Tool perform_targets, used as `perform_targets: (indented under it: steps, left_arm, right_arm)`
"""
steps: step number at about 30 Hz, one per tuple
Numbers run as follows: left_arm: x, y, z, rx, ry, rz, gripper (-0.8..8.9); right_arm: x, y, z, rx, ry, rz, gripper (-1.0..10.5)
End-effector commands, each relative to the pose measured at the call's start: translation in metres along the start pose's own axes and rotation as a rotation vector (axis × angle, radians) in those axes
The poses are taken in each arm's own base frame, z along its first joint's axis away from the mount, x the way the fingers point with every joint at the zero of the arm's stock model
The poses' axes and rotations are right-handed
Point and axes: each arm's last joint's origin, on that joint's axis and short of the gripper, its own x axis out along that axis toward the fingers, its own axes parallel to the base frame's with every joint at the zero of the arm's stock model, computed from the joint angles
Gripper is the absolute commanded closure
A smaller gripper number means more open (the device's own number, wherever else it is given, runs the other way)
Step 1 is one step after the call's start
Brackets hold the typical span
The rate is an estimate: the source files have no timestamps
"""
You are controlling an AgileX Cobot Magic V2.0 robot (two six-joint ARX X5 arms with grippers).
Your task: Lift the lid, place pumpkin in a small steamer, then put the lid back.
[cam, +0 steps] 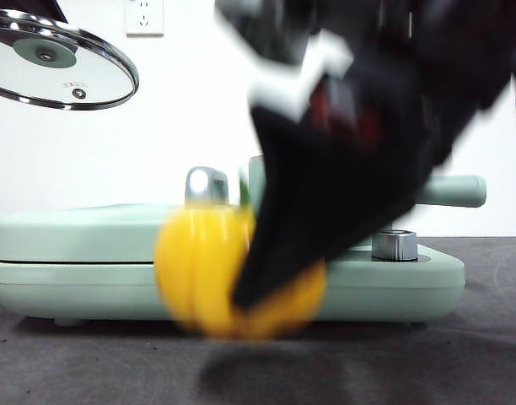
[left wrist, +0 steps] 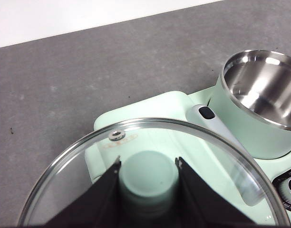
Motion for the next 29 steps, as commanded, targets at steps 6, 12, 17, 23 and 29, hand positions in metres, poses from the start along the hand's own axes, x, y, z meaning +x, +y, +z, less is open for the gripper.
perform_targets:
  steps: [6,12,17,23,29]
  left_arm:
    - [-0.002,0.0,0.008,0.005,-0.046,0.002,8.02]
    - [-0.002,0.0,0.008,0.004,-0.047,0.002,8.02]
    - [-0.002,0.0,0.008,0.004,-0.047,0.002,8.02]
    - [-0.002,0.0,0.008,0.003,-0.047,0.002,8.02]
    - [-0.002,0.0,0.008,-0.015,-0.047,0.002,8.02]
  right_arm:
    - [-0.077,0.002,0.043,0.197,-0.08,-0.109,5.9]
    - [-0.128,-0.022,0.07,0.398,-0.097,-0.211,5.9]
    - [-0.146,-0.056,0.084,0.46,-0.018,-0.287,5.9]
    - [-0.138,-0.107,0.104,0.483,0.092,-0.335,5.9]
    - [-0.116,-0.149,0.122,0.483,0.143,-0.348,5.9]
